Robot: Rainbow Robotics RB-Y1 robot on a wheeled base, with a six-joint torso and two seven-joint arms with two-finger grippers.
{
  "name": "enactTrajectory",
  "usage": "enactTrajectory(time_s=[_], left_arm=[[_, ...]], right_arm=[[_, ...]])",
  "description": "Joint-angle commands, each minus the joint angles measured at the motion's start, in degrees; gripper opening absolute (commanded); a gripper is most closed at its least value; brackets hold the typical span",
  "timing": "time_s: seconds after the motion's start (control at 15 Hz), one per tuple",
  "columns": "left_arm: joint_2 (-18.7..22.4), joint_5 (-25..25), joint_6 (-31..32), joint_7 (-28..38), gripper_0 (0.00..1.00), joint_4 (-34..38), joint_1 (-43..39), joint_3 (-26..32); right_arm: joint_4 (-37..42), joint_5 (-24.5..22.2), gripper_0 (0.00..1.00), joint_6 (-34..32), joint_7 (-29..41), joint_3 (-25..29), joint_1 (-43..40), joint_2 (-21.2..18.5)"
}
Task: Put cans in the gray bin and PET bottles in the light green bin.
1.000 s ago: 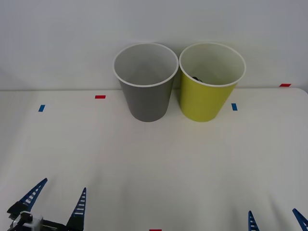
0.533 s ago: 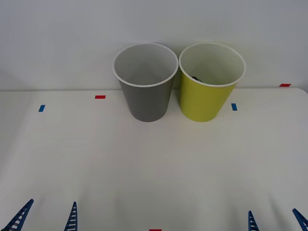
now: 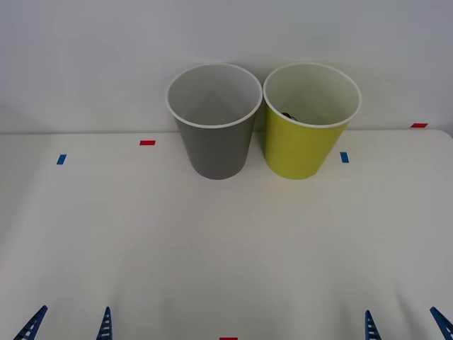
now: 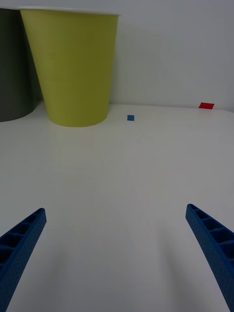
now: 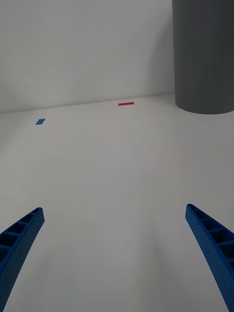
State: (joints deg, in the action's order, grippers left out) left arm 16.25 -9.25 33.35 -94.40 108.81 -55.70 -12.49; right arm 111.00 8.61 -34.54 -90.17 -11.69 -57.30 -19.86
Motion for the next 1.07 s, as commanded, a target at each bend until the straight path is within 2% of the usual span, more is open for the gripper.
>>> enactTrajectory(time_s=[0.07,1.07], left_arm=[[0.01,0.02,-0.04,0.01,1.00,0.00,-0.02,0.01],[0.01,0.02,-0.04,0.01,1.00,0.00,-0.02,0.01]], right_arm=[[0.00,0.00,1.00,0.00,0.00,0.00,0.00,0.00],[0.00,0.00,1.00,0.00,0.00,0.00,0.00,0.00]])
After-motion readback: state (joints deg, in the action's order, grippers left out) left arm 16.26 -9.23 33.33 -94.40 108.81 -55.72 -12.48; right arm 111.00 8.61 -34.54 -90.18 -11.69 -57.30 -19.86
